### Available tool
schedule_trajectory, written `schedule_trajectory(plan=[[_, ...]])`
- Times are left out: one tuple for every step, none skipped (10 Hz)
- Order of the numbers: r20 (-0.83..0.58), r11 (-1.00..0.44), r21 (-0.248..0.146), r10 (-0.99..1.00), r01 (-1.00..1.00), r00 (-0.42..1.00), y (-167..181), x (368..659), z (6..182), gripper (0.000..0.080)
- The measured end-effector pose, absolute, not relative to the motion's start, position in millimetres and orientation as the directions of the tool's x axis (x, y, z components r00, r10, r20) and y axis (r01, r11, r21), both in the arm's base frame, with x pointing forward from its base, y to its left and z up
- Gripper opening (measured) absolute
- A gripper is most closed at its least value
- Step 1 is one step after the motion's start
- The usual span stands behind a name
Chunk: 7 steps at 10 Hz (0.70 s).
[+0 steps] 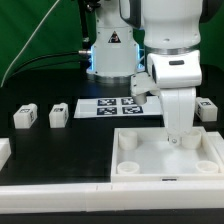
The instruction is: Assemble one leg
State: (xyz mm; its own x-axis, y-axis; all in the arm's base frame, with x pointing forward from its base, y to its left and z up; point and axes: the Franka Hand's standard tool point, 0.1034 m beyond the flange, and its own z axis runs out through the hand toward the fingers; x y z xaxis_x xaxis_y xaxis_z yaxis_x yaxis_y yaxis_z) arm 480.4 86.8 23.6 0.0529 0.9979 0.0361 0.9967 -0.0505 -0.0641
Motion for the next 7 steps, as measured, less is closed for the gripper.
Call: schedule_trajectory(plan=[[0.030,-0.072,-0.058,0.997,0.996,0.074,86,476,32.0,0.0649],[0.023,-0.103,-0.051,0.994,0.993,0.104,83,468,41.8,0.0649],[0.017,-0.120,-0.045,0.993,0.992,0.121,81,461,49.4,0.0649],[0.014,-0.129,-0.042,0.991,0.991,0.130,78,457,53.2,0.0649],[0.014,-0.150,-0.045,0.988,0.988,0.151,79,457,51.2,0.0649],[0.012,-0.172,-0.047,0.985,0.984,0.173,79,457,50.6,0.0649],[0.011,-0.193,-0.048,0.981,0.980,0.193,79,456,50.3,0.0649]])
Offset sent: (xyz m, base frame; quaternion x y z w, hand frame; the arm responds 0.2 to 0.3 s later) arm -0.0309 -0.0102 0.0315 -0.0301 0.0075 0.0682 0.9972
